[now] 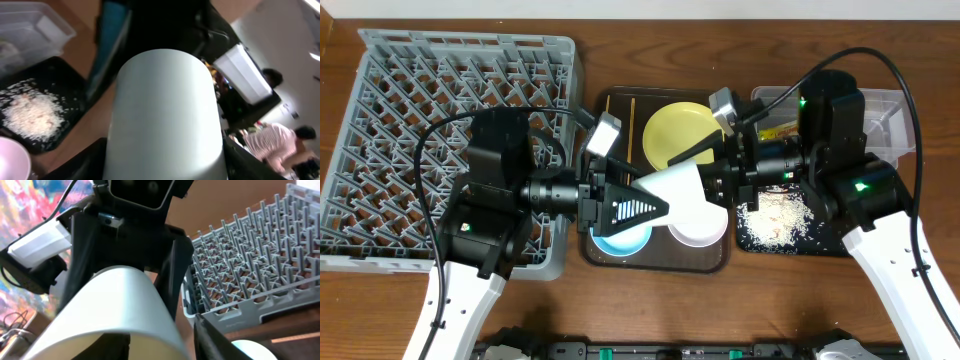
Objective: Sort waste into correct bins and load items into the dishwasher
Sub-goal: 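Hand the white cup from the right gripper to the left gripper, then place the white cup into the dish rack with the left gripper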
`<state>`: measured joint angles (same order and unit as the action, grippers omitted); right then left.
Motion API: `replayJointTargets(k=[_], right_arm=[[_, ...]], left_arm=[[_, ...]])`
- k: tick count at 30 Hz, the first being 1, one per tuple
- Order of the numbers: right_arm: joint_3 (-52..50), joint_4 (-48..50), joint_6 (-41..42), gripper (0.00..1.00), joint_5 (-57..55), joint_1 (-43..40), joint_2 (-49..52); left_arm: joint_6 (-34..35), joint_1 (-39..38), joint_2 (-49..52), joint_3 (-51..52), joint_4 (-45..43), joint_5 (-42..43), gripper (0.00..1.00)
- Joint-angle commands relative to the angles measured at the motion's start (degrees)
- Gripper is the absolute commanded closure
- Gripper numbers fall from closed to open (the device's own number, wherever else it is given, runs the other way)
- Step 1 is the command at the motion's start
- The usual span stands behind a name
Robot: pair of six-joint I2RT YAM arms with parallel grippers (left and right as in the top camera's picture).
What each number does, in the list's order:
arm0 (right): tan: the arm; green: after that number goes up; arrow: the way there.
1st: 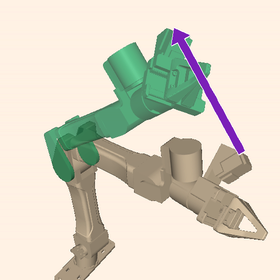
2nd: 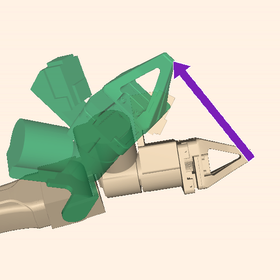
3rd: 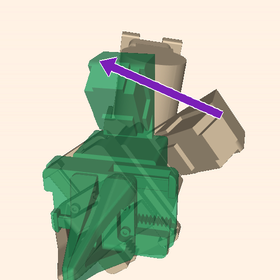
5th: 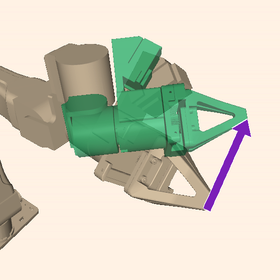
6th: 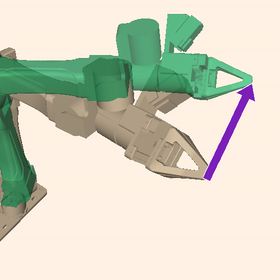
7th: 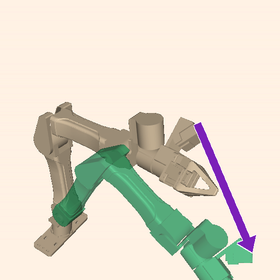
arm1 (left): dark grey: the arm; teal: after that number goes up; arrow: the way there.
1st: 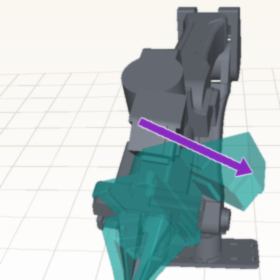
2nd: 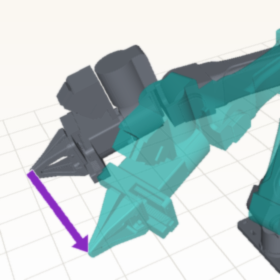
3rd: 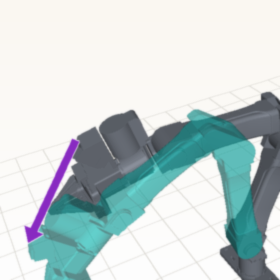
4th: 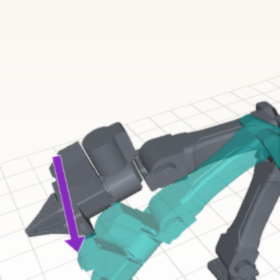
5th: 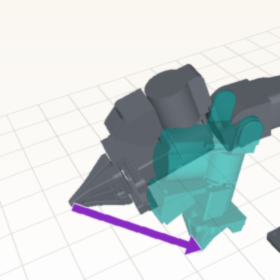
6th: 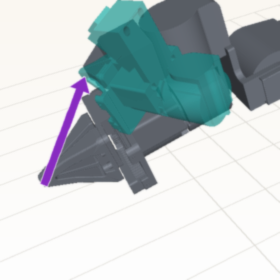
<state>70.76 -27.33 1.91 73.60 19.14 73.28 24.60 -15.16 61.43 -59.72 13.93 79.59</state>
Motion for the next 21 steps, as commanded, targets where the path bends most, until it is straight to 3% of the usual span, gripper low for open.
replayJointTargets(k=[1, 5, 9, 17, 21], right_arm=[[0.59, 0.11, 0.24, 0.58, -0.11, -3.65, 0.13], [0.59, -0.35, 3.37, 0.57, -0.11, -11.80, -0.52], [0.59, -4.42, 6.67, 0.55, -1.99, -18.62, -0.74], [0.59, -24.85, 7.50, 0.53, -35.26, -17.05, -0.55], [0.57, -28.76, 7.50, 0.48, -44.72, -13.68, -0.50]], left_arm=[[-0.61, 1.20, -0.07, -0.81, 1.49, -6.12, 0.49], [-0.61, 5.31, -0.09, -0.83, 6.47, -13.68, 0.50], [-0.85, 10.84, -0.22, -0.85, 15.06, -26.82, 0.52], [-1.01, 15.52, -0.57, -1.07, 29.40, -61.33, 0.54], [-1.01, 15.52, -0.57, -1.07, 34.58, -72.37, 0.55]])
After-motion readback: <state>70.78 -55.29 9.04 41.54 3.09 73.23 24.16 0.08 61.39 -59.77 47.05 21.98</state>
